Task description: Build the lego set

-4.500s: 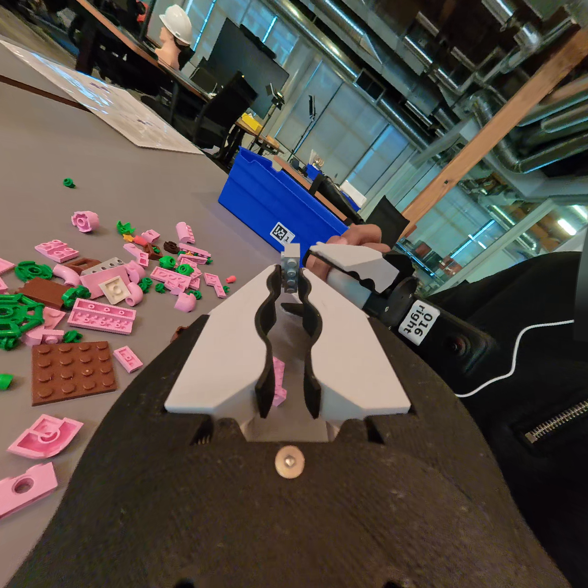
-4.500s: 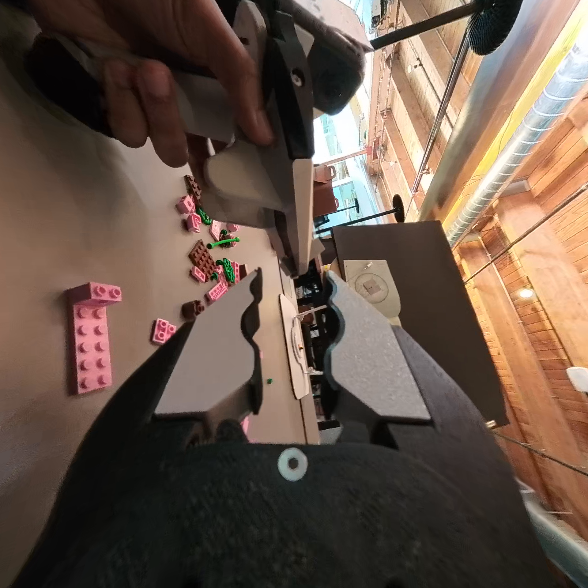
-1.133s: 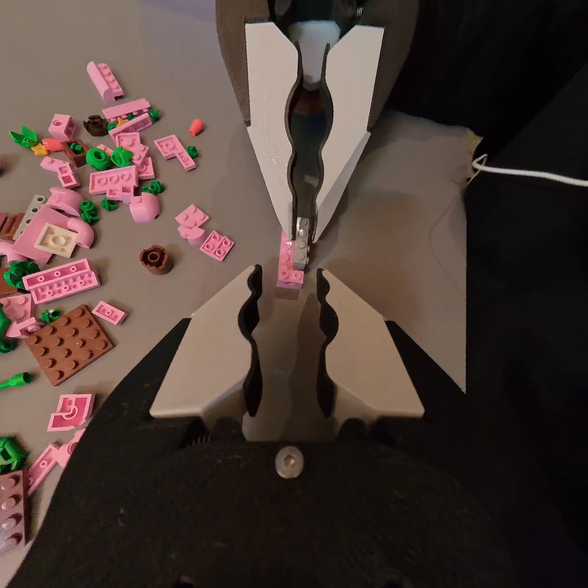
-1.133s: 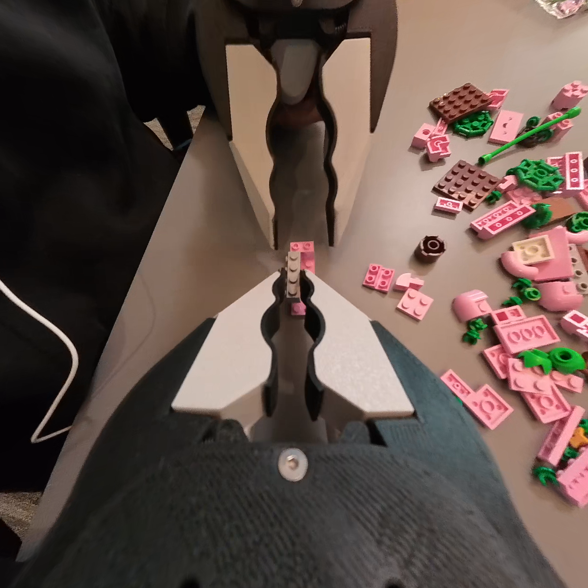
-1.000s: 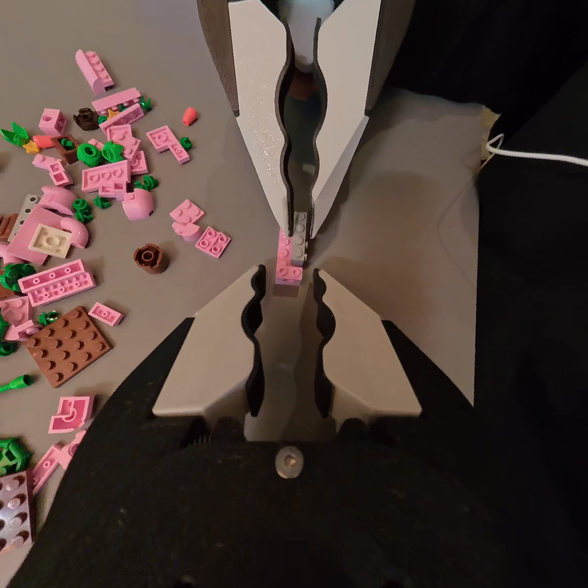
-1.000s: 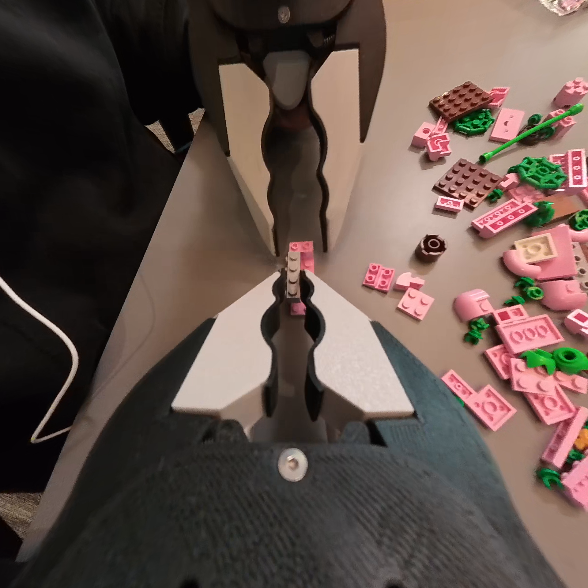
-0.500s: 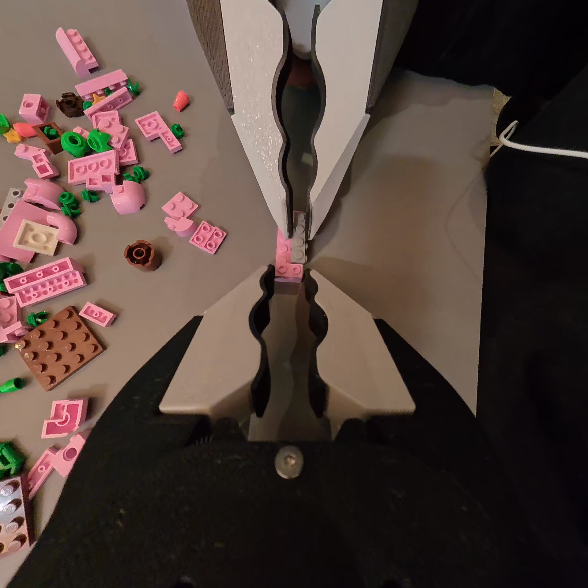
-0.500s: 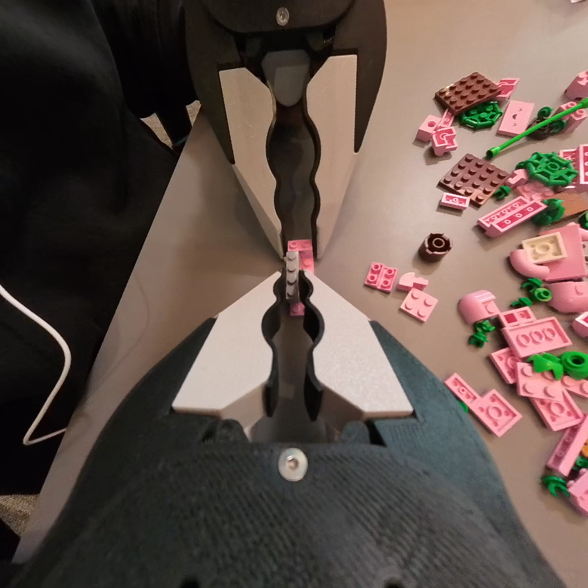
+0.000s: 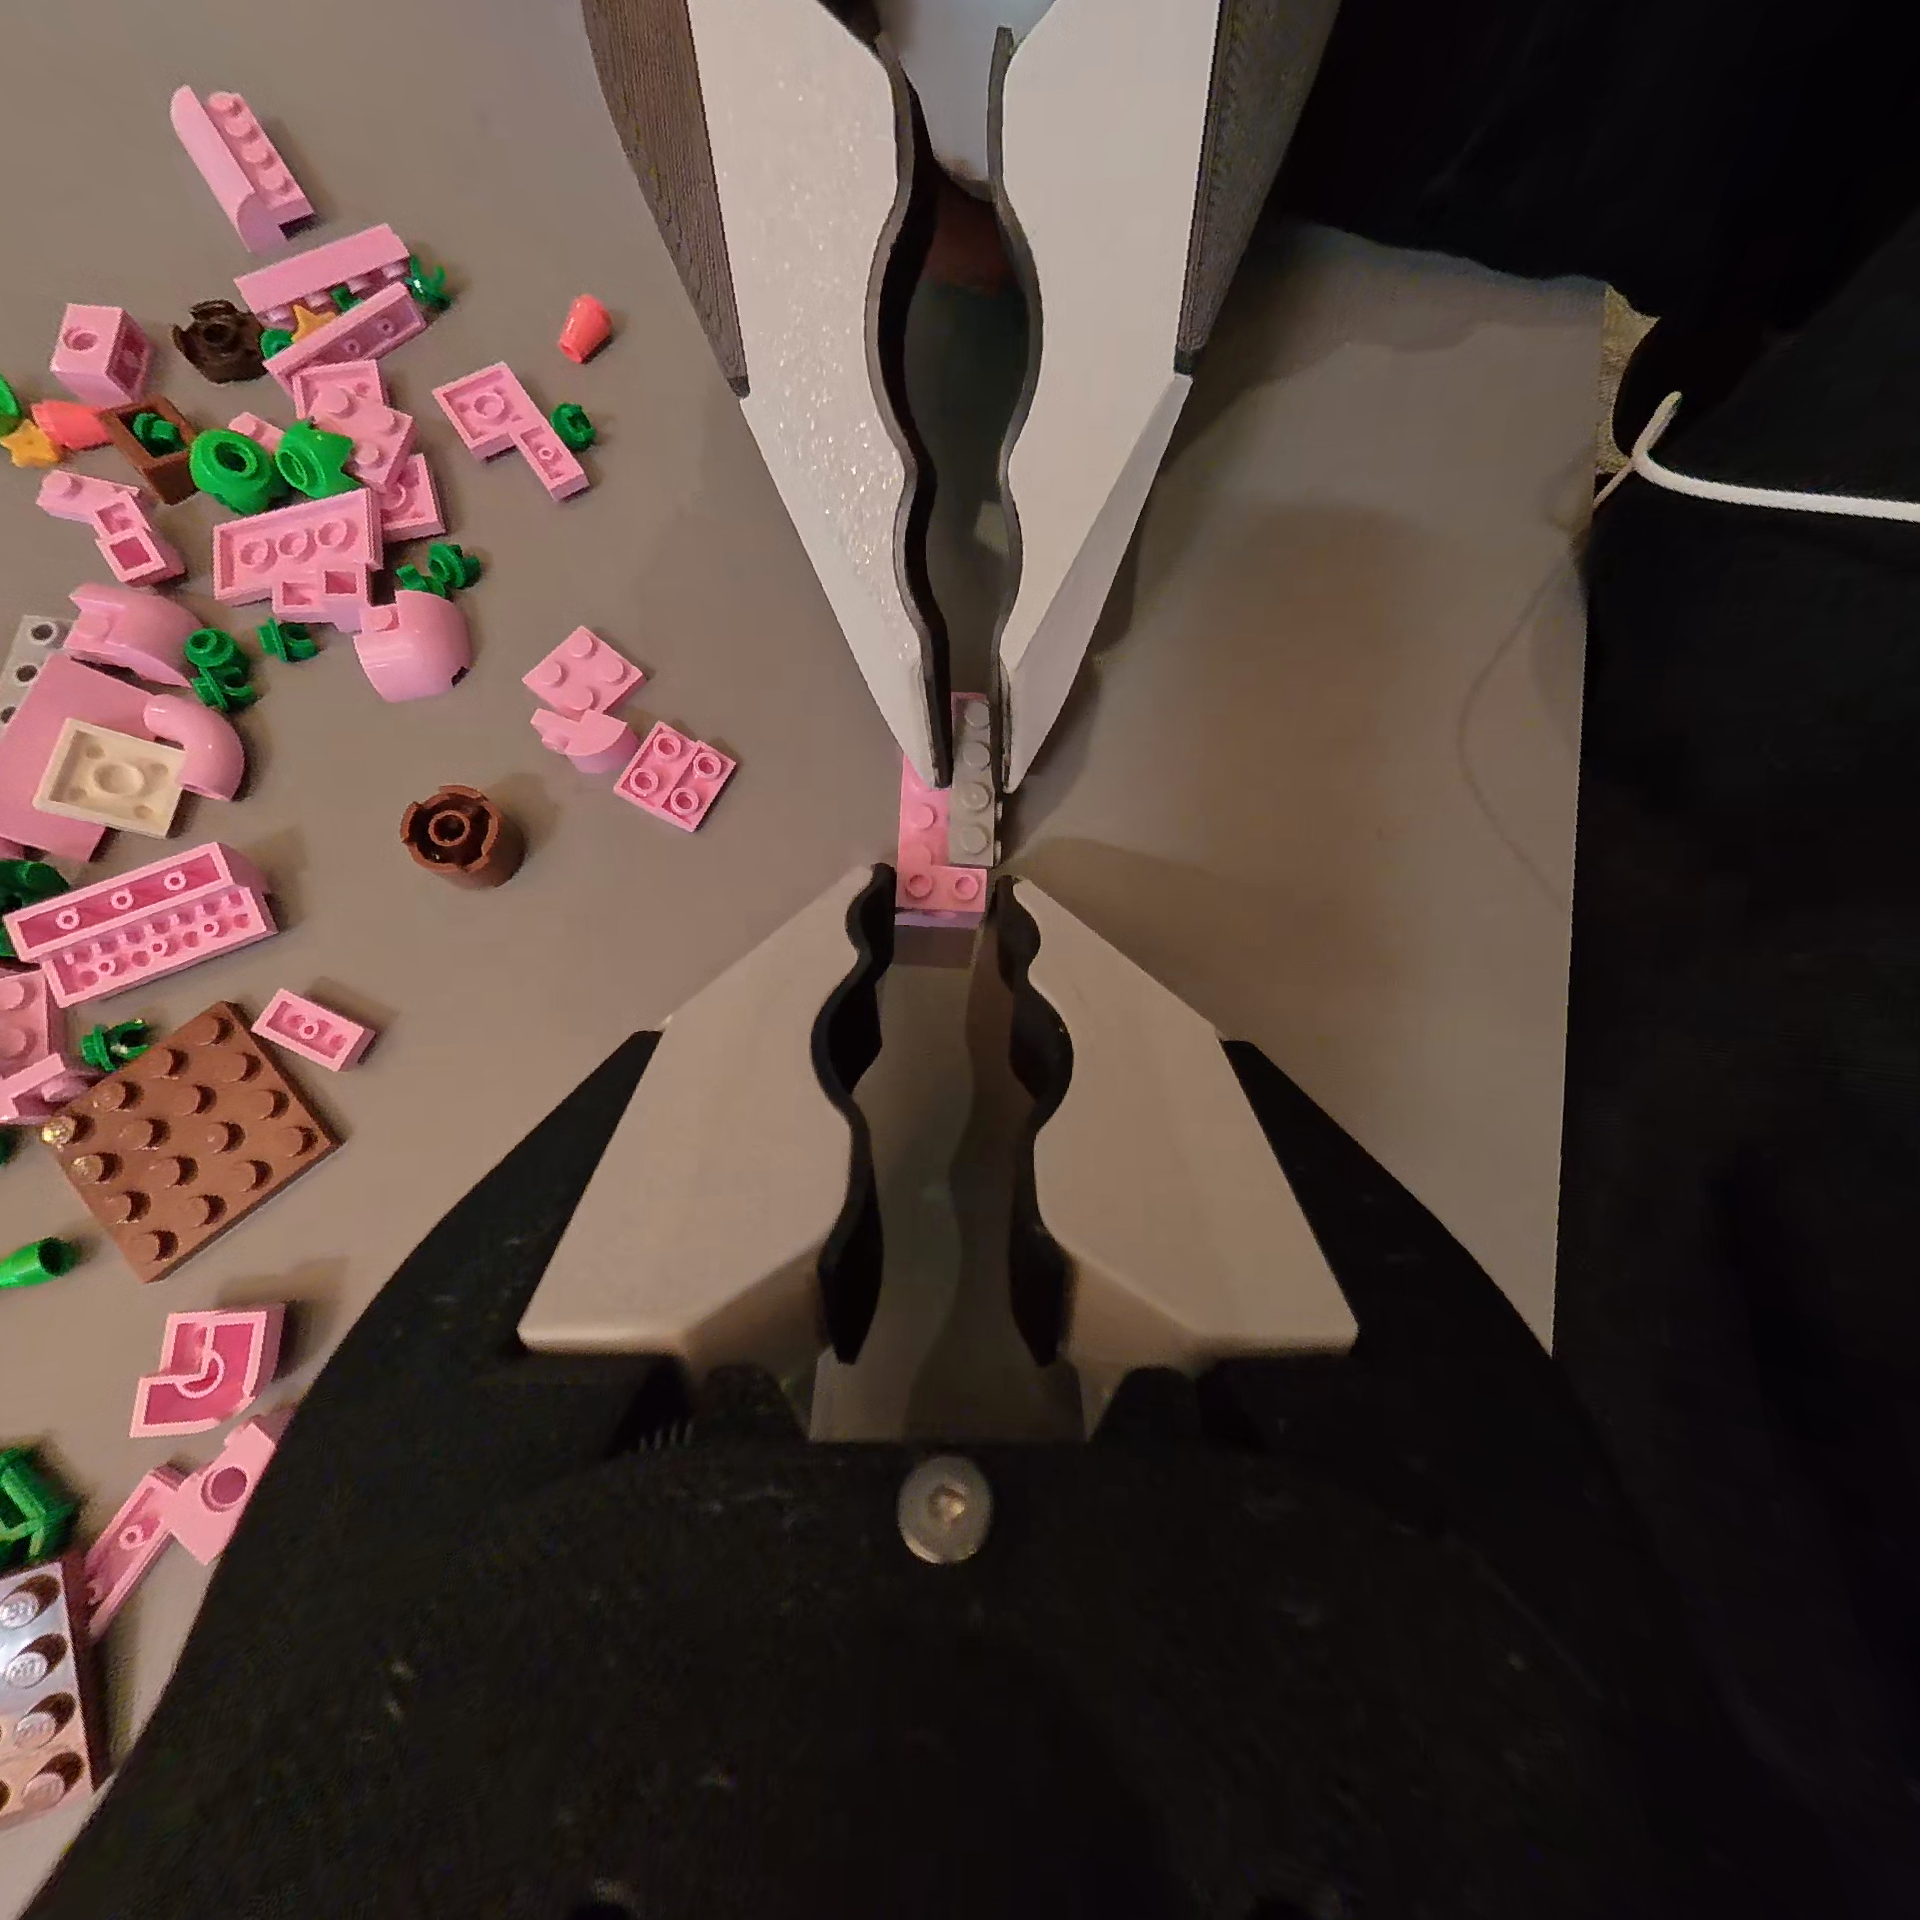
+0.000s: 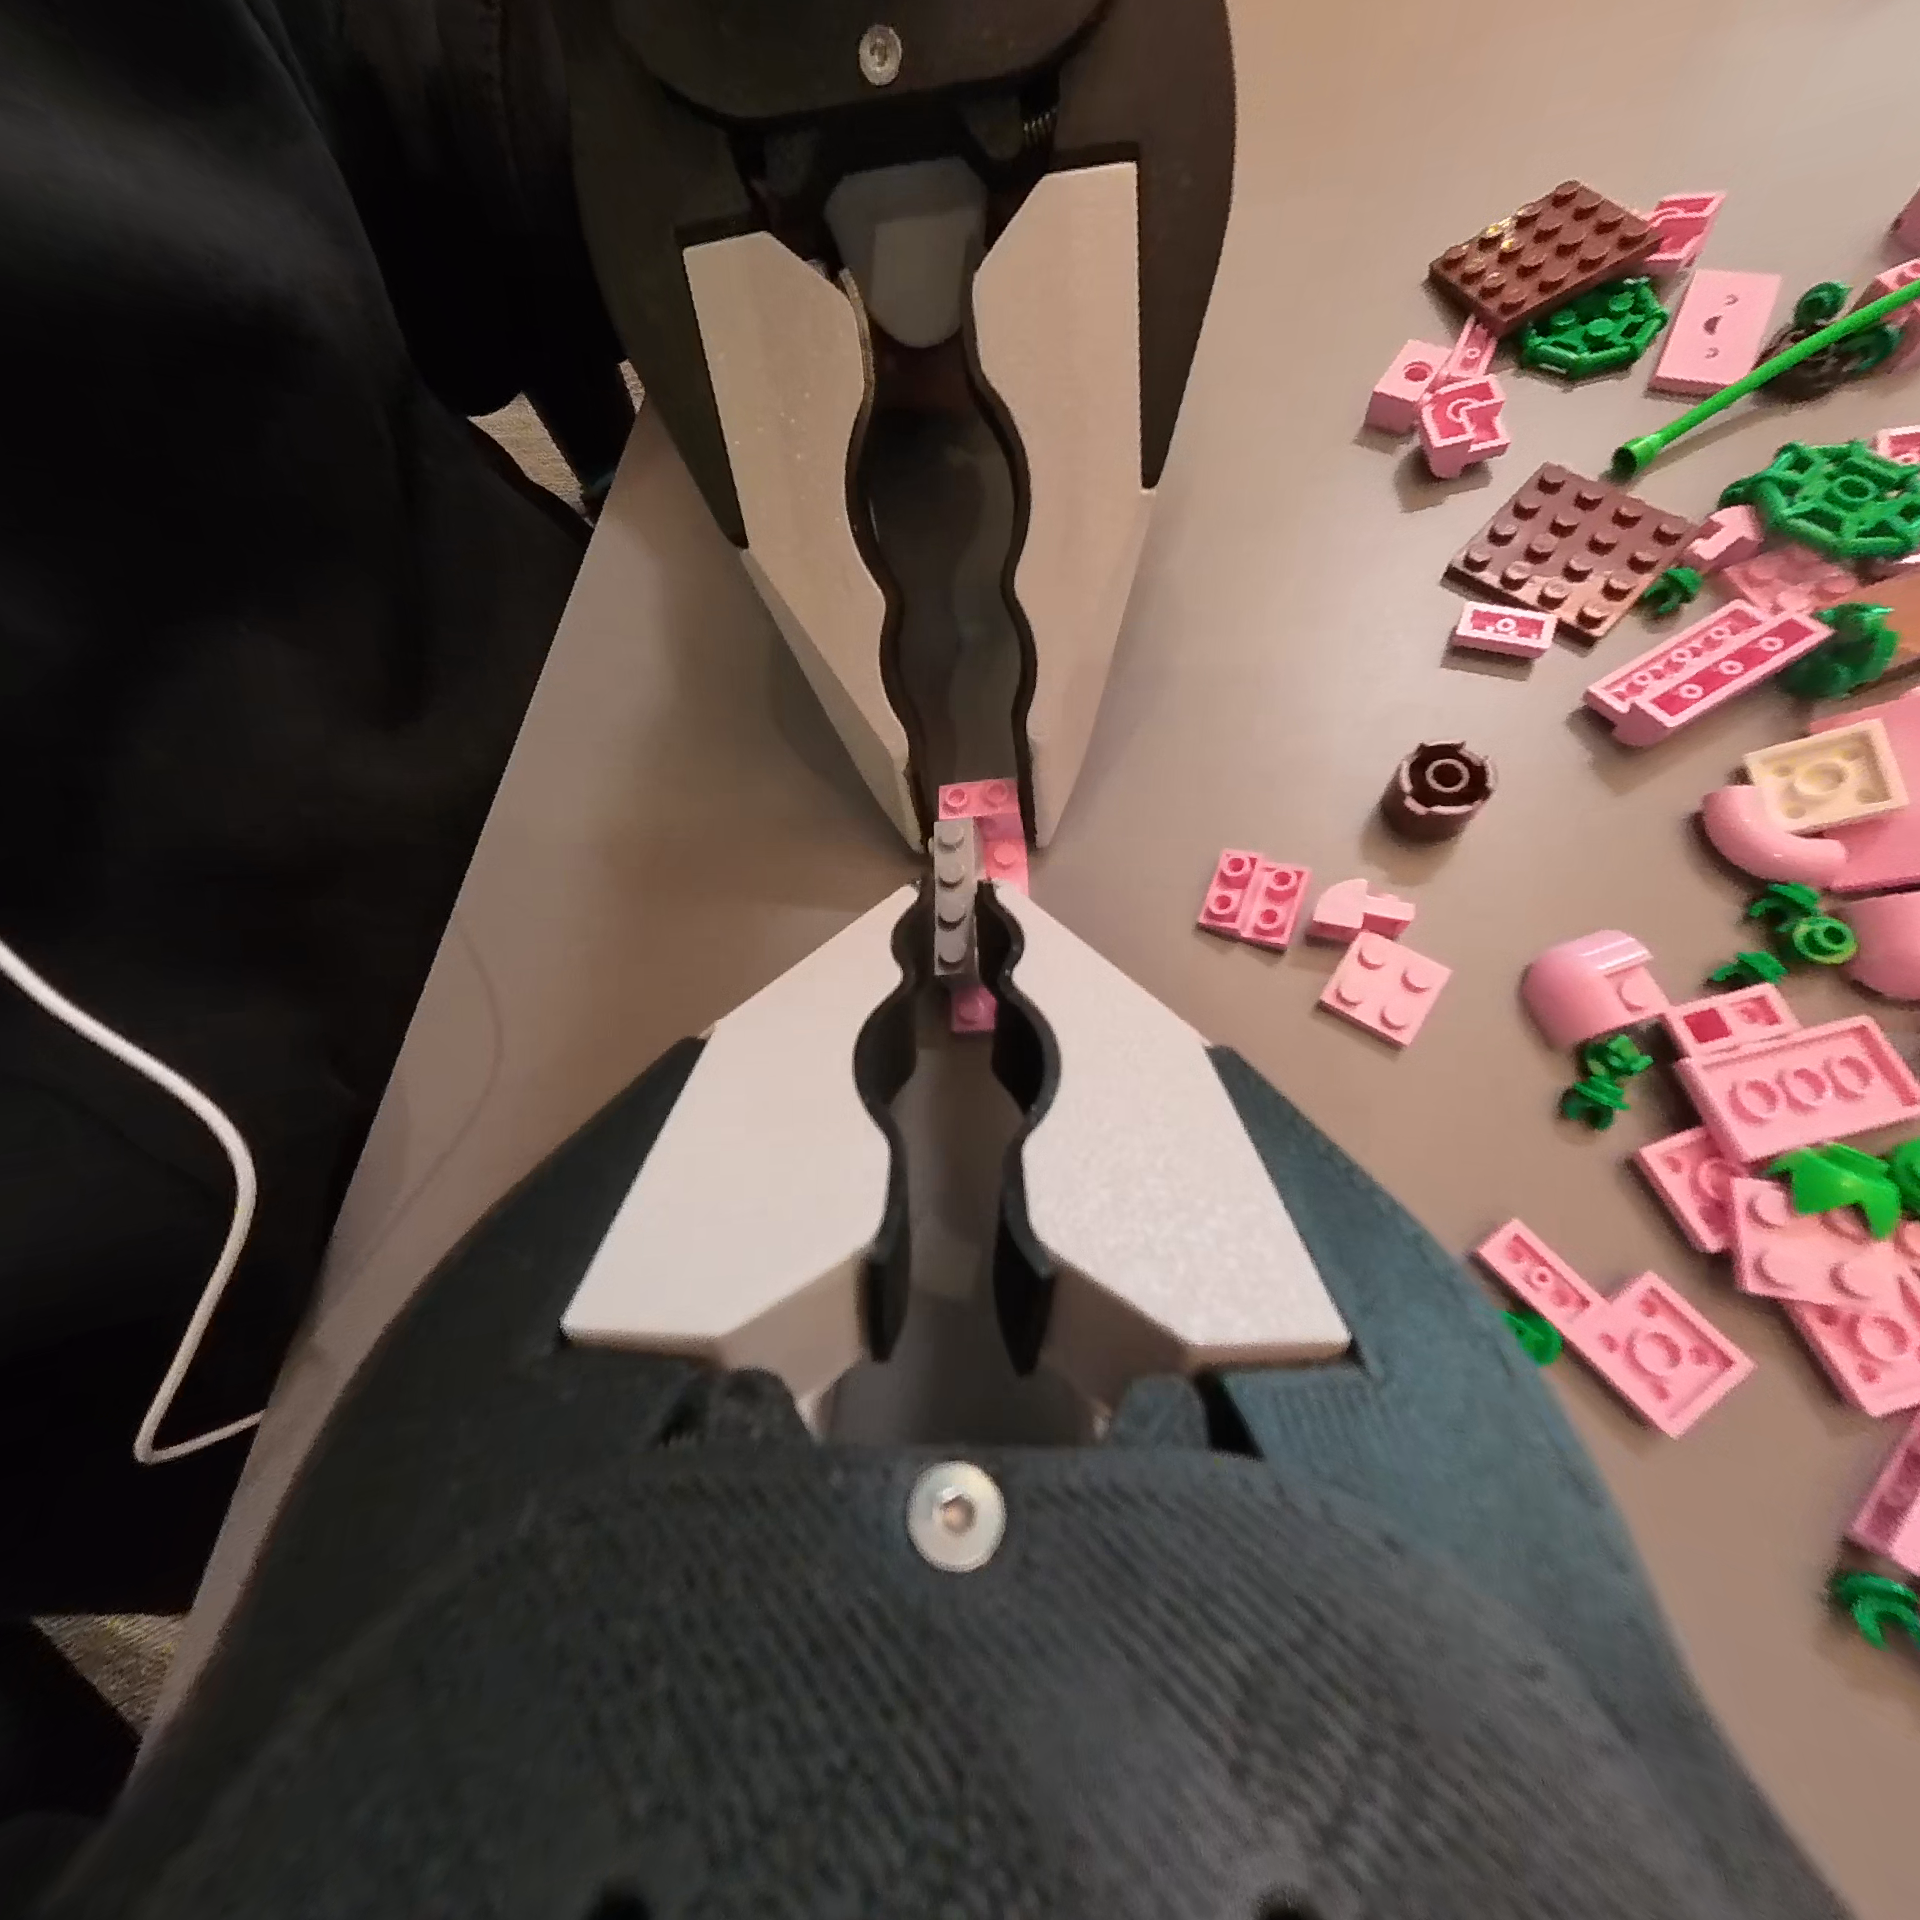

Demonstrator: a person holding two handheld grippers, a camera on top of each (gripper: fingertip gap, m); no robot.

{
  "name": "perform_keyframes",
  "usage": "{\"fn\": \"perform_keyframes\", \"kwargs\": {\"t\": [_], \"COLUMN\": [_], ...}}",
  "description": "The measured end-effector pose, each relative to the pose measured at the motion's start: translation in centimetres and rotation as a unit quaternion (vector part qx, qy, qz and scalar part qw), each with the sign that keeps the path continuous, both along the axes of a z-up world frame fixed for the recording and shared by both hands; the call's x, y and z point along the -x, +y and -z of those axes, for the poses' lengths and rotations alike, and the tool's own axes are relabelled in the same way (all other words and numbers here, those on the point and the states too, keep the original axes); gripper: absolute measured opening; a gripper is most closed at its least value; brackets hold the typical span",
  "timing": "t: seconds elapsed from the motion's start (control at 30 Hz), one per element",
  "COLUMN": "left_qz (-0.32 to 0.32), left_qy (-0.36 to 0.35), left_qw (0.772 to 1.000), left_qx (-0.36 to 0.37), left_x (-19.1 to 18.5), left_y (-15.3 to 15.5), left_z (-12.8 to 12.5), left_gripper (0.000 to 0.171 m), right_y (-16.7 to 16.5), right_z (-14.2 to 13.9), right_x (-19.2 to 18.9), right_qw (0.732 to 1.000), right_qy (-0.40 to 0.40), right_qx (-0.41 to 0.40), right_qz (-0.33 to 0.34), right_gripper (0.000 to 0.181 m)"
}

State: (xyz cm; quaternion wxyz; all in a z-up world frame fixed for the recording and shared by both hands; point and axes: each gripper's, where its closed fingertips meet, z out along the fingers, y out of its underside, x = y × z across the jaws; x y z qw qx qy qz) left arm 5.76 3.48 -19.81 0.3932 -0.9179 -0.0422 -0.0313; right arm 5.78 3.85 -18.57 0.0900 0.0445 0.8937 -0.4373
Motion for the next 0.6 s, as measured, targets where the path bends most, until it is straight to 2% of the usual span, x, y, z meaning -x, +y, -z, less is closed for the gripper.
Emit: {"fn": "perform_keyframes", "kwargs": {"t": [0.37,0.6], "left_qz": [0.000,0.000], "left_qy": [0.001,0.002], "left_qw": [1.000,1.000], "left_qx": [0.000,0.001], "left_x": [-0.01,0.00], "left_y": [0.01,0.00], "left_z": [0.01,0.00], "left_gripper": [0.017,0.017], "right_y": [-0.08,-0.14], "right_z": [0.13,0.22], "right_x": [0.06,0.12], "right_qw": [0.998,0.990], "right_qy": [-0.066,-0.135], "right_qx": [-0.004,-0.005], "right_qz": [0.019,0.037], "right_gripper": [0.007,0.008]}}
